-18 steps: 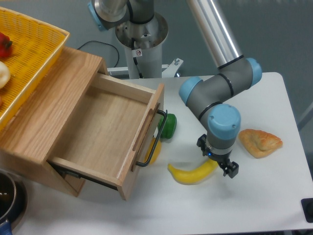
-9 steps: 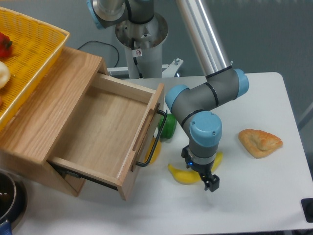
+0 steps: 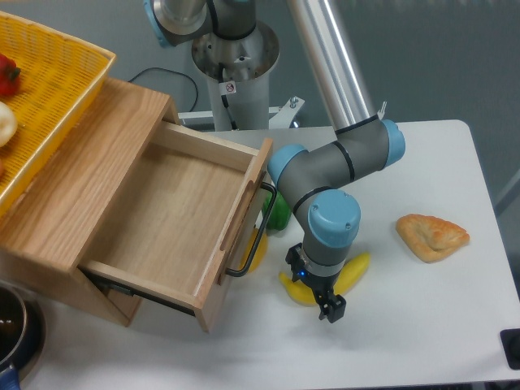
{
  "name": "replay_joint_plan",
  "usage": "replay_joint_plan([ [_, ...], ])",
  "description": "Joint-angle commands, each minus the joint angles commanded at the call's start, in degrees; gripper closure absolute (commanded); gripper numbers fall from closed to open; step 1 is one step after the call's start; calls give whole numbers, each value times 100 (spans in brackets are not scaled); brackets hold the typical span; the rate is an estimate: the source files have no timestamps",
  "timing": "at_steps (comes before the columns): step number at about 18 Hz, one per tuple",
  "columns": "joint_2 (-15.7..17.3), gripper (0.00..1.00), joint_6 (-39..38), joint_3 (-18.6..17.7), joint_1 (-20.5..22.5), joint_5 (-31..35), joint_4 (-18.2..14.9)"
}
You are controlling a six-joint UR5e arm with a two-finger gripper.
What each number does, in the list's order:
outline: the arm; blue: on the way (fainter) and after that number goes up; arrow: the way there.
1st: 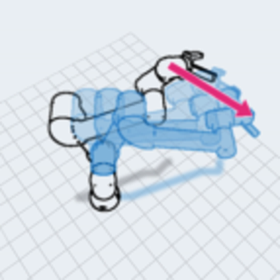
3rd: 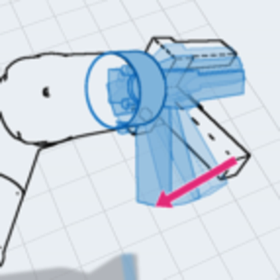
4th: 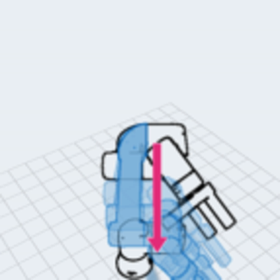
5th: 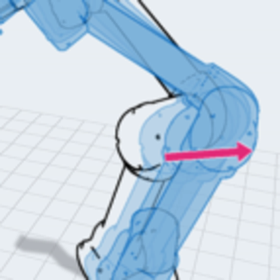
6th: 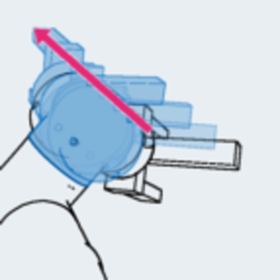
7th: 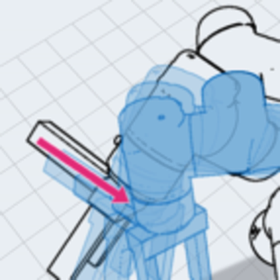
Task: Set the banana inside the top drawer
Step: 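Close the gripper on the banana's stem end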
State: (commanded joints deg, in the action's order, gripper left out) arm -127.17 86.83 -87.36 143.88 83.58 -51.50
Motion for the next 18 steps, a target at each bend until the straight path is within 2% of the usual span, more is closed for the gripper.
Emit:
replay_joint_plan([
  [4,8,5,387,-44,44,0,0],
  [13,61,80,581,-18,158,-9,-9],
  [15,61,91,581,-26,158,-9,-9],
  [18,61,99,572,-18,167,-17,-9],
])
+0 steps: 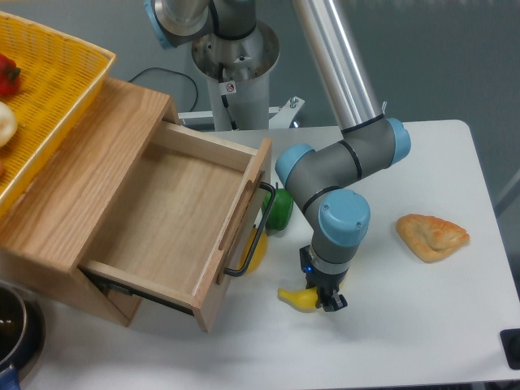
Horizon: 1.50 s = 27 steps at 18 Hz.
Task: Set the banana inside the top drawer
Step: 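Close the gripper on the banana's stem end, then lift the banana up off the table toward the drawer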
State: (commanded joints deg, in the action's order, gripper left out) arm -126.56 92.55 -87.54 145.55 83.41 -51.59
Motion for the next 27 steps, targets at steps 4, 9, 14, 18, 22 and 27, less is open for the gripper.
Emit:
replay_joint_plan([
  [4,52,100,9,105,131,-245,-9],
  [9,202,100,-201,403,264,-325,-53],
  [14,404,100,-702,992,360,-334,-360],
  [18,711,100,-1518,1125,413,-352,-510],
  [22,1036,100,-2529,1125,256,-369,-580],
  [27,1528,100,-3329,1125,106,-465,-1089],
])
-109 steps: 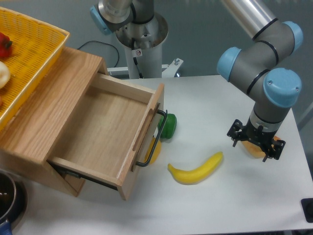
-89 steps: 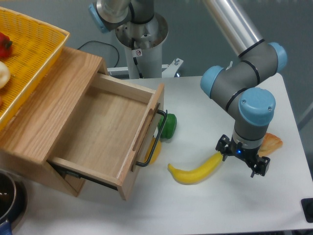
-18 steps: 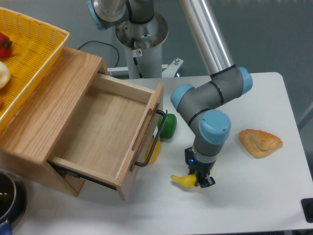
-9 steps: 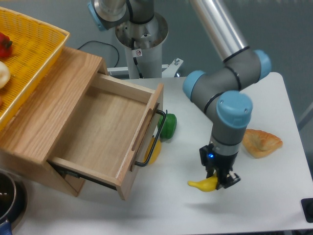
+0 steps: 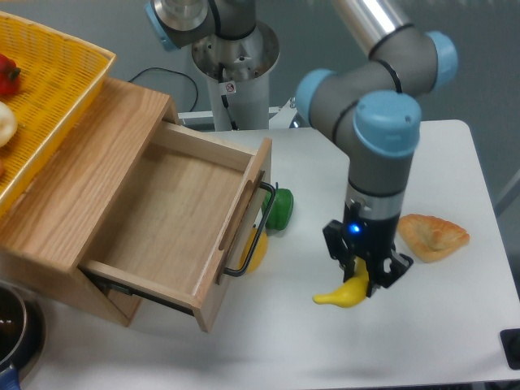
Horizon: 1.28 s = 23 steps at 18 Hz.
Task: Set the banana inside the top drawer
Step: 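Lift the banana up off the table toward the drawer, then carry the banana over the open drawer and lower it inside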
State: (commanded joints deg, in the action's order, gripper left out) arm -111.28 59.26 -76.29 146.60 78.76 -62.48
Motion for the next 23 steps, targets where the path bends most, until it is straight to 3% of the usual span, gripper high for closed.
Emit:
replay_joint_plan([
  [12,976,100,-1460,53,-185,-475,-115],
  [19,1257,100,-1961,44,-421,-467,-124],
  [23,1337,100,-2146,-202,-676,-431,-115],
])
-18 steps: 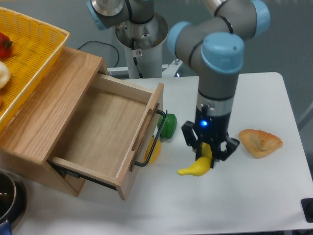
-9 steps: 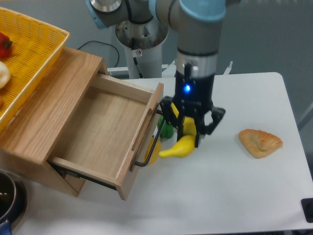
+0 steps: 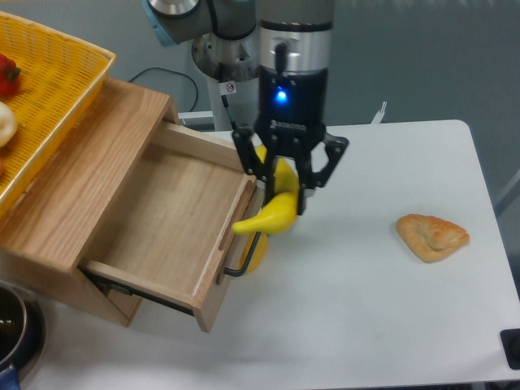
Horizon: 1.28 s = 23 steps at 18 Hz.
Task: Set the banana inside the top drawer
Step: 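Carry the banana over the open drawer and lower it inside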
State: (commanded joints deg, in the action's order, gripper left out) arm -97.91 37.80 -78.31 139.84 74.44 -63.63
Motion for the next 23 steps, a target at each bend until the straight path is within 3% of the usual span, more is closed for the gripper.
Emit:
replay_joint_plan([
  [4,26,100,-123,-158,-185,9,-9],
  [10,264,100,-132,-756,-650,325,9],
  [23,71,100,-194,-1090,-1055,782,62],
])
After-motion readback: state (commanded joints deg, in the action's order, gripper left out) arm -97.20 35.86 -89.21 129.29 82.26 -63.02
